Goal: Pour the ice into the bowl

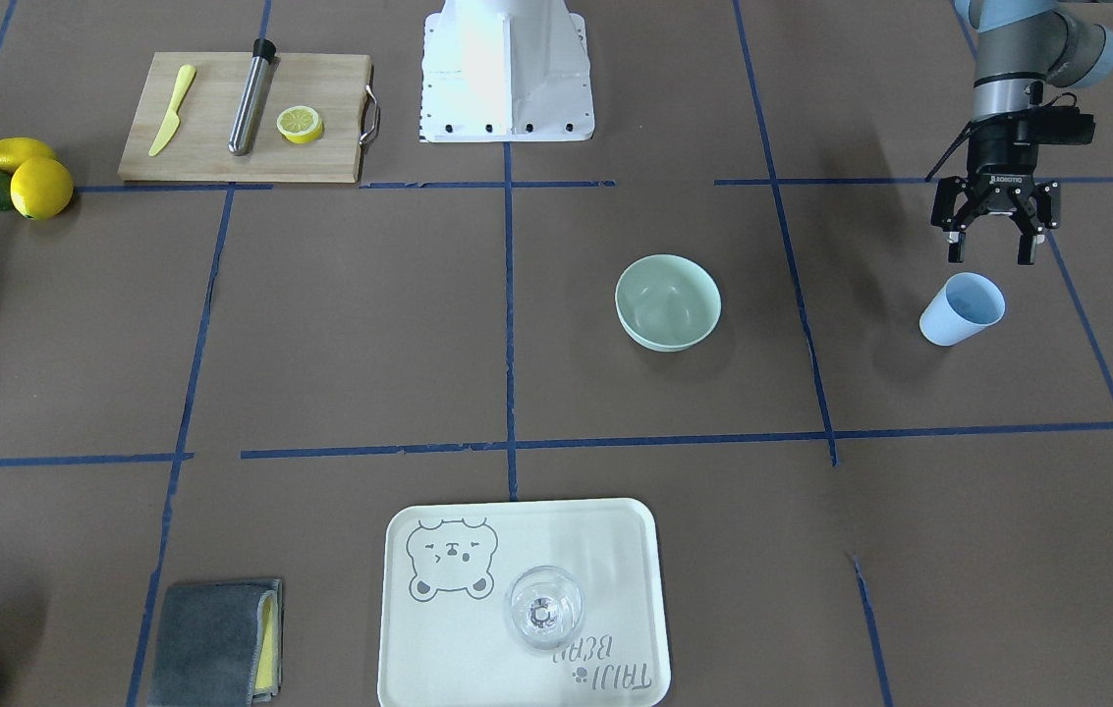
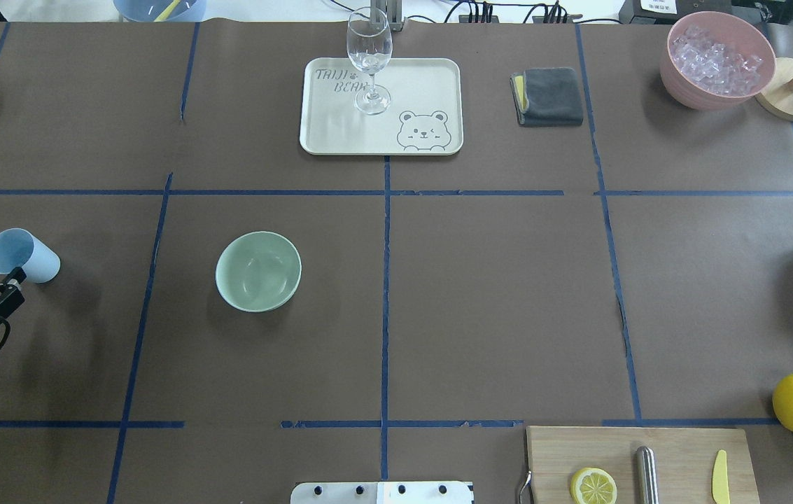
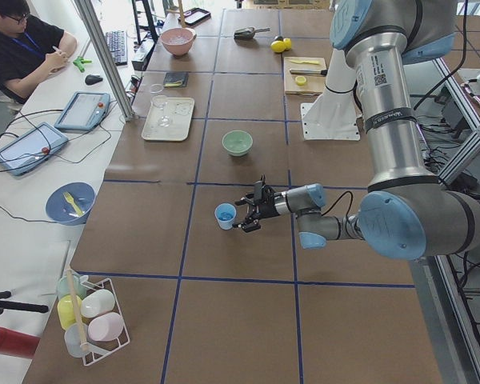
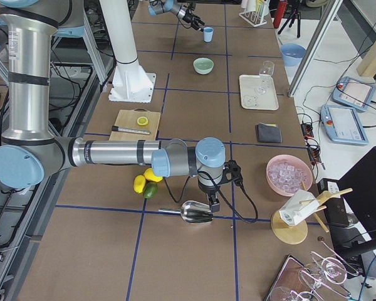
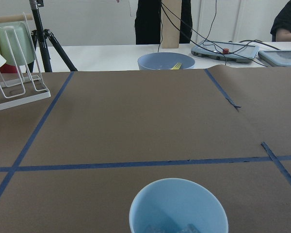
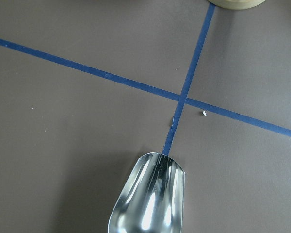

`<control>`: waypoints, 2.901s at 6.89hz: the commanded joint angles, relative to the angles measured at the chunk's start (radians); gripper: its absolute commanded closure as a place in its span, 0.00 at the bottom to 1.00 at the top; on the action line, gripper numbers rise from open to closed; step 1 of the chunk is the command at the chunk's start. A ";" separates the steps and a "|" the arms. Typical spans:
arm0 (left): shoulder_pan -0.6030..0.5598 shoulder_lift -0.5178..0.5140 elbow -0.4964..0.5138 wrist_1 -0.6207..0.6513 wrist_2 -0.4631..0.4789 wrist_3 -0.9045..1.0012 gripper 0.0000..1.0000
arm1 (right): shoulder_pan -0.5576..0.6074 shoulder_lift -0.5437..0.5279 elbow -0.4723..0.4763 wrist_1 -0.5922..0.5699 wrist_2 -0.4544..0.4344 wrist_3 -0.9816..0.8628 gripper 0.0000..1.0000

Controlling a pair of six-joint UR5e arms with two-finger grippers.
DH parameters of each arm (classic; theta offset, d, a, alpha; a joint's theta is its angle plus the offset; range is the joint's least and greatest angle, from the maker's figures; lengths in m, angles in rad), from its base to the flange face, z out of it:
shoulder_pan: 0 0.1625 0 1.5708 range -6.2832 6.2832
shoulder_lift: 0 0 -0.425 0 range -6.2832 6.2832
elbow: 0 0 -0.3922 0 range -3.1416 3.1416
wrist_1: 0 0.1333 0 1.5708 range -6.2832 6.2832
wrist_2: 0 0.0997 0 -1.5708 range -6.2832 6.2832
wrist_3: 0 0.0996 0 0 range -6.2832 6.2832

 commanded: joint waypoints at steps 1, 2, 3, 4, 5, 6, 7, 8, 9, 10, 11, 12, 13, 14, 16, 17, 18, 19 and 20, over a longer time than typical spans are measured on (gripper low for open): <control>0.004 -0.072 0.081 -0.001 0.019 0.002 0.00 | 0.000 -0.004 0.002 0.000 0.000 0.003 0.00; 0.004 -0.078 0.088 -0.001 0.019 0.005 0.00 | 0.000 -0.002 0.002 0.000 0.000 0.001 0.00; 0.002 -0.126 0.139 -0.003 0.019 0.004 0.00 | 0.000 -0.002 0.004 0.000 0.000 0.003 0.00; -0.005 -0.143 0.162 -0.003 0.017 0.004 0.00 | 0.000 -0.001 0.004 0.002 0.000 0.003 0.00; -0.022 -0.141 0.162 -0.006 0.017 0.002 0.00 | 0.000 0.002 0.002 0.002 0.000 0.003 0.00; -0.051 -0.141 0.162 -0.004 0.016 0.001 0.00 | 0.000 0.004 0.002 0.000 0.000 0.003 0.00; -0.070 -0.144 0.164 -0.001 0.017 -0.002 0.00 | 0.000 0.002 0.001 0.000 0.000 0.001 0.00; -0.071 -0.146 0.164 0.000 0.017 -0.002 0.00 | 0.000 0.002 0.002 0.002 0.000 0.001 0.00; -0.071 -0.149 0.164 -0.001 0.017 -0.002 0.00 | 0.000 0.002 0.002 0.002 0.000 0.001 0.00; -0.071 -0.170 0.180 -0.001 0.019 -0.002 0.00 | 0.000 0.001 0.002 0.002 0.000 0.001 0.00; -0.071 -0.196 0.214 -0.001 0.019 -0.002 0.00 | 0.000 -0.001 0.002 0.002 0.000 0.001 0.00; -0.070 -0.198 0.216 -0.003 0.017 -0.001 0.00 | 0.000 -0.001 0.002 0.002 0.000 0.001 0.00; -0.071 -0.197 0.216 -0.011 0.017 -0.001 0.27 | 0.000 0.001 0.002 0.002 0.000 0.001 0.00; -0.071 -0.198 0.216 -0.011 0.016 -0.002 0.69 | 0.000 0.001 0.002 0.002 0.000 0.001 0.00; -0.073 -0.195 0.166 -0.024 0.007 0.030 1.00 | 0.000 0.001 0.002 0.002 0.000 0.001 0.00; -0.076 -0.189 0.088 -0.024 0.003 0.098 1.00 | 0.000 -0.001 0.001 0.002 -0.002 0.001 0.00; -0.076 -0.181 0.008 -0.024 -0.039 0.231 1.00 | 0.000 -0.001 -0.002 0.002 -0.003 0.000 0.00; -0.076 -0.186 -0.070 -0.024 -0.068 0.419 1.00 | 0.000 -0.002 -0.005 0.002 -0.005 0.000 0.00; -0.071 -0.203 -0.120 -0.024 -0.069 0.614 1.00 | 0.000 -0.004 -0.006 0.002 -0.005 0.001 0.00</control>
